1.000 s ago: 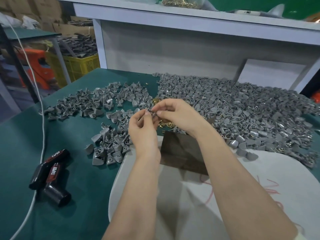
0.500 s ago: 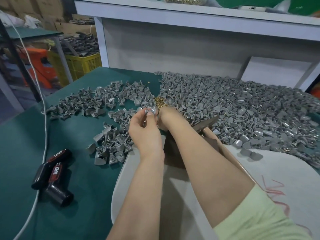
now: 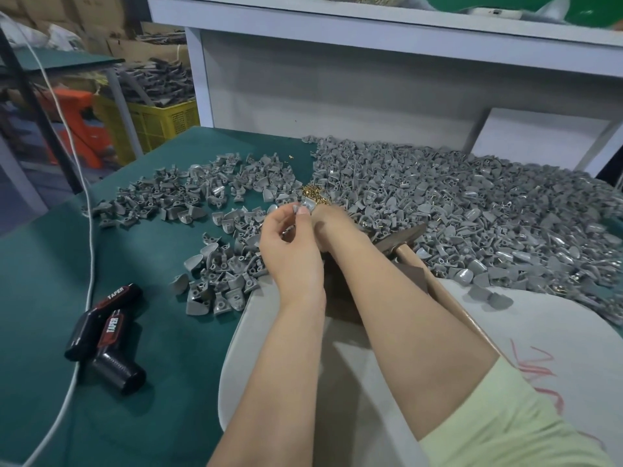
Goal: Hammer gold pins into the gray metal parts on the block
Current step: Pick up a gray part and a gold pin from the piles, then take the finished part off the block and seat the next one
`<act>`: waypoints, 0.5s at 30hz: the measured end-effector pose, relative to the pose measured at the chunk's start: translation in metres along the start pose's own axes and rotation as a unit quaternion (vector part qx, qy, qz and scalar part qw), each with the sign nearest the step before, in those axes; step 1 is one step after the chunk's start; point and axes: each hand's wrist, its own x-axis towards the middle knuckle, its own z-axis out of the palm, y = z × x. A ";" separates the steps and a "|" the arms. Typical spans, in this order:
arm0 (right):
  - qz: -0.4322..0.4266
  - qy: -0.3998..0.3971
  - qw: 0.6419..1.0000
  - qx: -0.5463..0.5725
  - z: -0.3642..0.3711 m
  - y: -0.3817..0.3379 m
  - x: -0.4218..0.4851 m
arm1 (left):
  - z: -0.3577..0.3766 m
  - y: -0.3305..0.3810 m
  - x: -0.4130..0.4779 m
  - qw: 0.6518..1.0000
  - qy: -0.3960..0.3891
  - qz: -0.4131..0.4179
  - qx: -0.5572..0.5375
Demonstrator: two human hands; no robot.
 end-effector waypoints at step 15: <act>0.005 -0.019 0.998 -0.058 -0.004 -0.003 -0.004 | 0.001 0.001 -0.001 0.999 0.022 -0.021 -0.017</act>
